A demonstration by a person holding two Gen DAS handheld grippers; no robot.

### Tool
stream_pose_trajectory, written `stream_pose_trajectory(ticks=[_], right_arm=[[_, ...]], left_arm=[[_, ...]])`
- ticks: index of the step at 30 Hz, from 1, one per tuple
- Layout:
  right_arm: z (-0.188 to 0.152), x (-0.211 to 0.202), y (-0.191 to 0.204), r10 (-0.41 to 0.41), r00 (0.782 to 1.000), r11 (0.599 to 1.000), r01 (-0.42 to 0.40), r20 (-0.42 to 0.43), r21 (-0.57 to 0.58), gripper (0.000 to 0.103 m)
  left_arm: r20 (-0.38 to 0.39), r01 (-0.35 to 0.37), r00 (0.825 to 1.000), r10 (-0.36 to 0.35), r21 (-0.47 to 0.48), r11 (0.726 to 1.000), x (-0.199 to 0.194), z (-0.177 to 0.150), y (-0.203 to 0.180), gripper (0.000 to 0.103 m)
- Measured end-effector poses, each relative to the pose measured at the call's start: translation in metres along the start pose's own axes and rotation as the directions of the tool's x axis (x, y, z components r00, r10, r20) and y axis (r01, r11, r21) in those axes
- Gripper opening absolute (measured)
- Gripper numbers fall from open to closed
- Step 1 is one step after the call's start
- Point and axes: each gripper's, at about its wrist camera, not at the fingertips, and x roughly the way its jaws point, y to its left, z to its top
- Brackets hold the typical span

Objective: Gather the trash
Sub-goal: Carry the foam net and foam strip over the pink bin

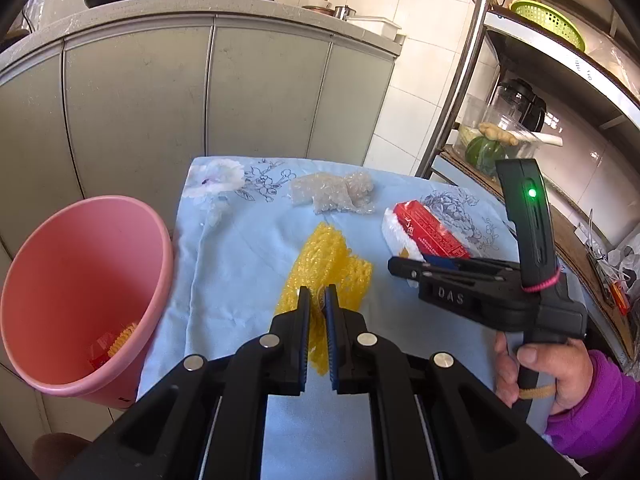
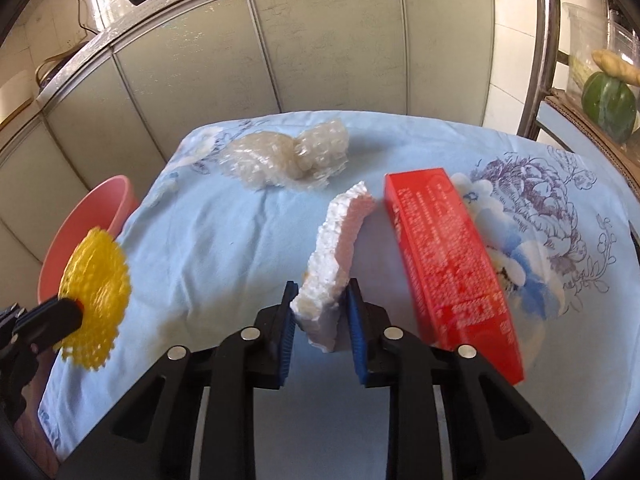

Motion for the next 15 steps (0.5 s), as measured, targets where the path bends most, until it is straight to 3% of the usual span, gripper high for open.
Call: stream_pose_trajectory(ticks=[15], right_arm=[[-0.013,-0.048,0.047,0.101,0.992,0.992,-0.095,0.072,-0.085,0.016]], left_arm=[[0.095,-0.042,0.995,0.041,0.004,0.999,-0.032,0.002,0.002,0.007]])
